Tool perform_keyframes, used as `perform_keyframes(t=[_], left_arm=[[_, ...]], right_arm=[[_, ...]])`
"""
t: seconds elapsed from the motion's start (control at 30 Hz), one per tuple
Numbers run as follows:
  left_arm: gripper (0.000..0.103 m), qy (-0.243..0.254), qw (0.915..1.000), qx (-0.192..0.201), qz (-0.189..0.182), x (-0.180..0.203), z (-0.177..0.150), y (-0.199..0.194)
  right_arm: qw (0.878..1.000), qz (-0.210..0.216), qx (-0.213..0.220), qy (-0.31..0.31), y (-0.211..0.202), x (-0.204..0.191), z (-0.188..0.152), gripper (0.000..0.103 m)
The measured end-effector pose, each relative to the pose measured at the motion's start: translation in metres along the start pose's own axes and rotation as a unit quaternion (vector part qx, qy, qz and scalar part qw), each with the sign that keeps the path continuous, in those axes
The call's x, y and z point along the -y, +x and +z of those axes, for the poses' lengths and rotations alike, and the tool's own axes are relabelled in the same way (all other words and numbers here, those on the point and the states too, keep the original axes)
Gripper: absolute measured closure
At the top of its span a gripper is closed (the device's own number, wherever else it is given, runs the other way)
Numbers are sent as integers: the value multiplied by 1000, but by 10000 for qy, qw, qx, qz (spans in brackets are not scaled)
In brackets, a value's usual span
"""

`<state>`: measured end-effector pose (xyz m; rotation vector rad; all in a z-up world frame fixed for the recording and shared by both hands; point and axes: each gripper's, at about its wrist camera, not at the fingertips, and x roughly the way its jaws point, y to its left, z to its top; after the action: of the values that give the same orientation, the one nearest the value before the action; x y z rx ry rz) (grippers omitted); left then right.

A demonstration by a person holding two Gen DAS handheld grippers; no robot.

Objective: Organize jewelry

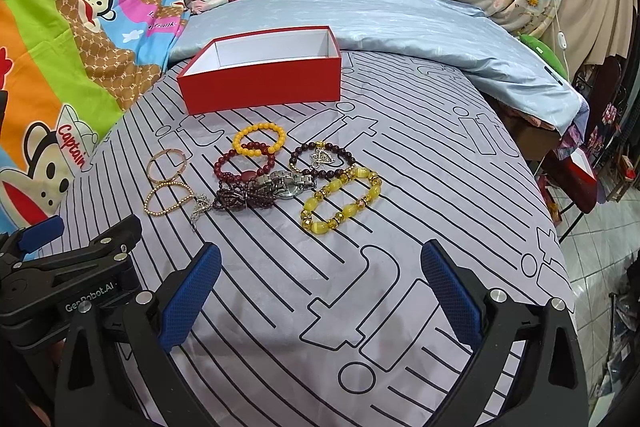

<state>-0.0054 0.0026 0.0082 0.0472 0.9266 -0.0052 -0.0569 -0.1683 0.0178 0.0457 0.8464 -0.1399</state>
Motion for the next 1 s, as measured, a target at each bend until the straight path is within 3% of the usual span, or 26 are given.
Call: perform_keyframes(t=[1.0], left_arm=[[7,-4,9999,-50,-162,-2,1,2]], right_arm=[[10000,-66,35,-14,0,3,1,7]])
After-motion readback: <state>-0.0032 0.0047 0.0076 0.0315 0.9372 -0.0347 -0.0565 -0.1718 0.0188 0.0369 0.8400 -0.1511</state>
